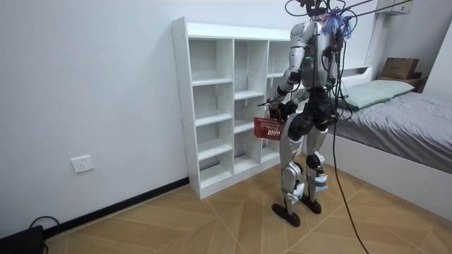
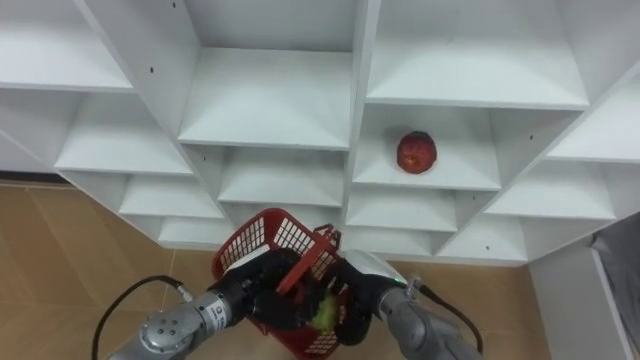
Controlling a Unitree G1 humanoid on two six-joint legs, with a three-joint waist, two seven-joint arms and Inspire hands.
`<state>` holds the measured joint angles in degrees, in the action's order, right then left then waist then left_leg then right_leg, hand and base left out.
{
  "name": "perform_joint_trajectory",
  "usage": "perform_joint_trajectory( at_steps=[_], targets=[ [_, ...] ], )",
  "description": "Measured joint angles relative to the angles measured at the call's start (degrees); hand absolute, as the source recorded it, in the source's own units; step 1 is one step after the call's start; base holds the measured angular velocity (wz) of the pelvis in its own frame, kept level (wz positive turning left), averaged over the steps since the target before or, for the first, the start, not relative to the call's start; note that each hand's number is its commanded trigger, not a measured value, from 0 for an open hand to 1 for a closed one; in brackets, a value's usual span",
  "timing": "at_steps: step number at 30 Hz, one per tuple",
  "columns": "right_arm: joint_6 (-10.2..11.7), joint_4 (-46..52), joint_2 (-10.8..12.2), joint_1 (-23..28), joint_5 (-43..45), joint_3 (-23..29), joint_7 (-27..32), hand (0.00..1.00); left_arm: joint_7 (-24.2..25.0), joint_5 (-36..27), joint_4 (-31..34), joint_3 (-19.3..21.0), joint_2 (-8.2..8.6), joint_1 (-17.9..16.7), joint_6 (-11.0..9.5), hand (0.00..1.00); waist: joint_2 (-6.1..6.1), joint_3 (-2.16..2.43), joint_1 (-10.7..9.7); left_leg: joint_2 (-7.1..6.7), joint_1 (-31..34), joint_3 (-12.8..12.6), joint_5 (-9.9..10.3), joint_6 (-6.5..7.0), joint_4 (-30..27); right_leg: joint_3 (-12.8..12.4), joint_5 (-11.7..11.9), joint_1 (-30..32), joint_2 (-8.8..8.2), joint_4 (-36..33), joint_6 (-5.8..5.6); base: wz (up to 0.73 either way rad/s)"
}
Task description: Collect fruits from the closet
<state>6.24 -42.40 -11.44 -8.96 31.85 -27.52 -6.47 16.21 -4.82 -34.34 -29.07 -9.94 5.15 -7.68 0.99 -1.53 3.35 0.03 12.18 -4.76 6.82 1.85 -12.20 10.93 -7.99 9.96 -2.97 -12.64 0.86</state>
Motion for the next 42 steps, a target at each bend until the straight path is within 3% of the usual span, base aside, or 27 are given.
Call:
perform_joint_trajectory(
  at_steps=[19, 26, 33, 42],
  targets=[
    [0.15, 0.38, 0.01, 0.01, -0.32, 0.12, 0.07, 0.0, 0.73, 0.57, 0.28, -0.12, -0.27, 0.02, 0.15, 1.0, -0.3, -0.05, -0.31, 0.04, -0.51, -0.4, 0.01, -0.02, 0.14, -0.33, -0.05, -0.29, 0.03, -0.07, 0.04, -0.01],
    [0.12, 1.79, -0.04, 0.04, -0.34, 0.16, 0.07, 0.0, 0.27, 0.61, 1.69, 0.36, -1.13, -0.01, 0.16, 1.0, 0.13, 0.17, -0.43, 0.03, -2.11, -0.63, 0.0, -0.03, 0.6, -0.57, -0.1, -1.62, 0.04, 0.04, -0.01, -0.02],
    [0.12, 8.14, 0.14, 3.6, -0.83, 1.84, 0.05, 0.0, -1.04, 0.52, 1.88, 5.12, -0.5, -1.71, 0.15, 1.0, 1.0, 0.83, 0.04, -0.02, -5.11, -0.71, 0.02, -0.06, 1.52, -1.45, -0.21, -4.52, 0.54, 0.93, -0.12, -0.01],
    [-0.07, 13.62, -0.96, 7.04, -8.01, 1.92, 0.25, 0.0, -4.43, -1.42, -0.01, 8.71, -0.3, -5.27, 0.31, 1.0, 1.23, 0.87, 0.22, -0.02, -7.93, -1.56, 0.03, -0.07, 2.51, -1.52, -0.28, -6.68, 0.49, 1.09, -0.21, -0.03]
  ],
)
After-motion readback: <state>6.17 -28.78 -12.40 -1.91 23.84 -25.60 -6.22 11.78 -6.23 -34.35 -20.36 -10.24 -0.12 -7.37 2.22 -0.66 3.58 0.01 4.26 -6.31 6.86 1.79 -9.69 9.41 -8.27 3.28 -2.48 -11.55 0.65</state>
